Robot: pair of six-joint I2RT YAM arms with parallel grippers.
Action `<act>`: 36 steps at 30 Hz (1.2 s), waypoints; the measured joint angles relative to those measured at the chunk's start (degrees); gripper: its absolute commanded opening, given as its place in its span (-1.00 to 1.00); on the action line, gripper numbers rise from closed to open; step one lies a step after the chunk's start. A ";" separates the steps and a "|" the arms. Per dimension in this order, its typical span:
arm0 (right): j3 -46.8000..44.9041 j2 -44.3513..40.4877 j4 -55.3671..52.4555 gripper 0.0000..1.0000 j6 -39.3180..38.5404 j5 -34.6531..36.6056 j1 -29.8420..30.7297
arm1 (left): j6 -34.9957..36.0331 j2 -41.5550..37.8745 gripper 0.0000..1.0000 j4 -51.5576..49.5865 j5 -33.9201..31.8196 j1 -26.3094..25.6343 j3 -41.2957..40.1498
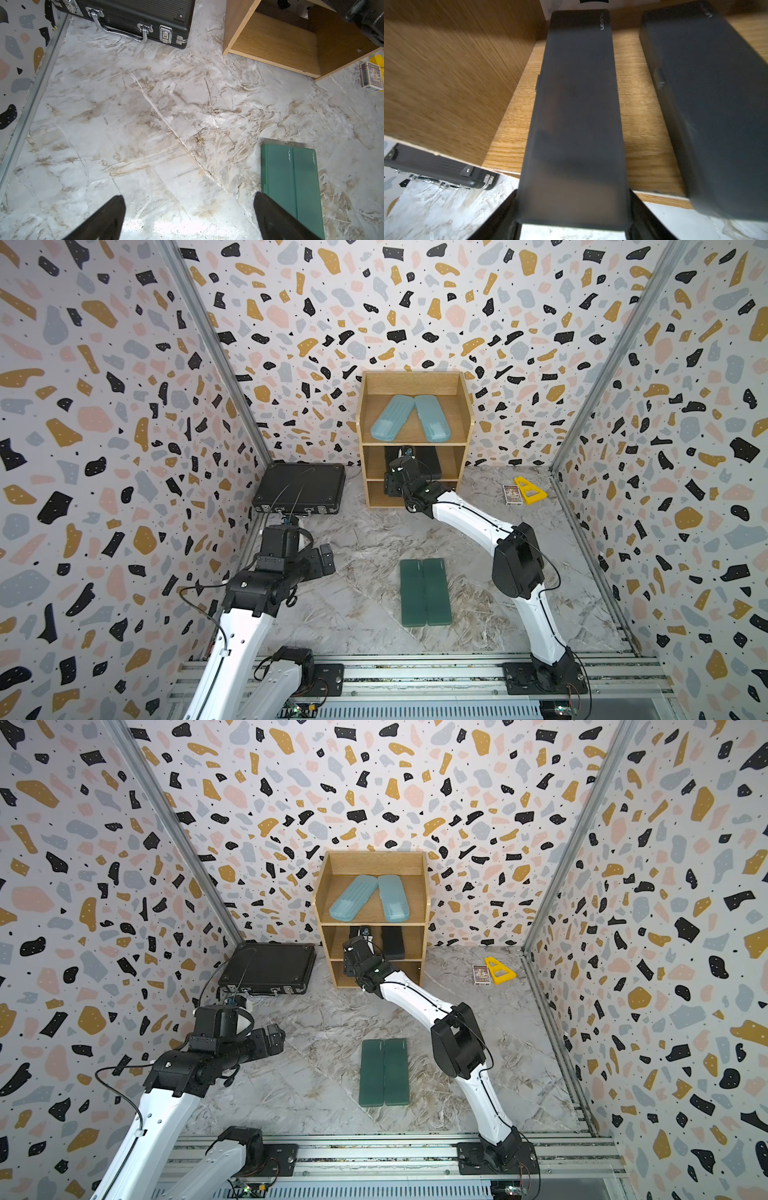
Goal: Place the pencil cases on the shelf according to color
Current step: Place the pencil case on the shelf.
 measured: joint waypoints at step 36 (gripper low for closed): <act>0.39 0.79 1.57 1.00 3.17 -2.78 0.39 | 0.00 -0.66 0.99 0.76 1.14 0.00 -0.39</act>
